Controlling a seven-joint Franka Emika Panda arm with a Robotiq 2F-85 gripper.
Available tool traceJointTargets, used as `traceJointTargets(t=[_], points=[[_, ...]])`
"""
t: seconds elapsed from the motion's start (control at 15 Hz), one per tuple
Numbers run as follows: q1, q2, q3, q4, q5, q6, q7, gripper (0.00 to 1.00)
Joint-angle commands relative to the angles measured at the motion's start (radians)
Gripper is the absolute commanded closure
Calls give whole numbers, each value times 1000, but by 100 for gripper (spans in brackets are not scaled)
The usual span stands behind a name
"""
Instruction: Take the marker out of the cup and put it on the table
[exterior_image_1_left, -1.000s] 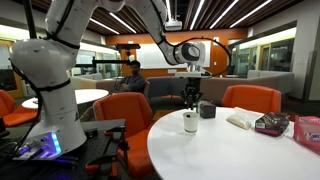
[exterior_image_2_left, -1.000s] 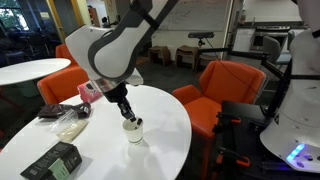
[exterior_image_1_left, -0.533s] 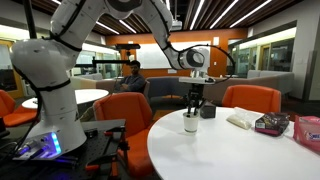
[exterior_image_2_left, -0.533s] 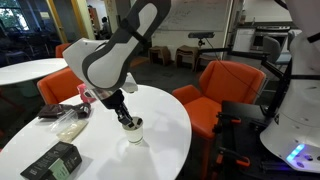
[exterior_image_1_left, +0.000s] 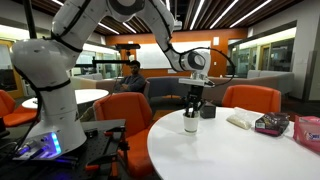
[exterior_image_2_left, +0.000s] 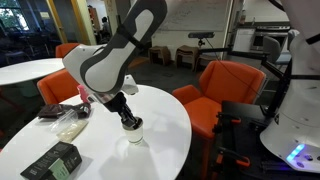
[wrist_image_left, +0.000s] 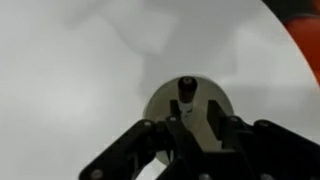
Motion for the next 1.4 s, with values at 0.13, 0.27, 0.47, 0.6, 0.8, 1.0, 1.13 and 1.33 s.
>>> traceJointTargets(t=[0.13, 0.27, 0.47, 0.6, 0.8, 1.0, 1.13, 1.33], points=[[12, 40, -12, 51, -20, -69, 11, 63], [16, 56, -16, 65, -26, -81, 14, 65], [19, 68, -17, 80, -34, -85, 15, 94], [22, 66, -16, 87, -38, -97, 16, 97], [29, 48, -14, 91, -39, -135, 15, 95], [29, 6, -8, 74, -40, -182, 2, 95], [14, -44, 2, 40, -33, -183, -25, 95], [-20, -141, 13, -30, -17, -143, -92, 95]])
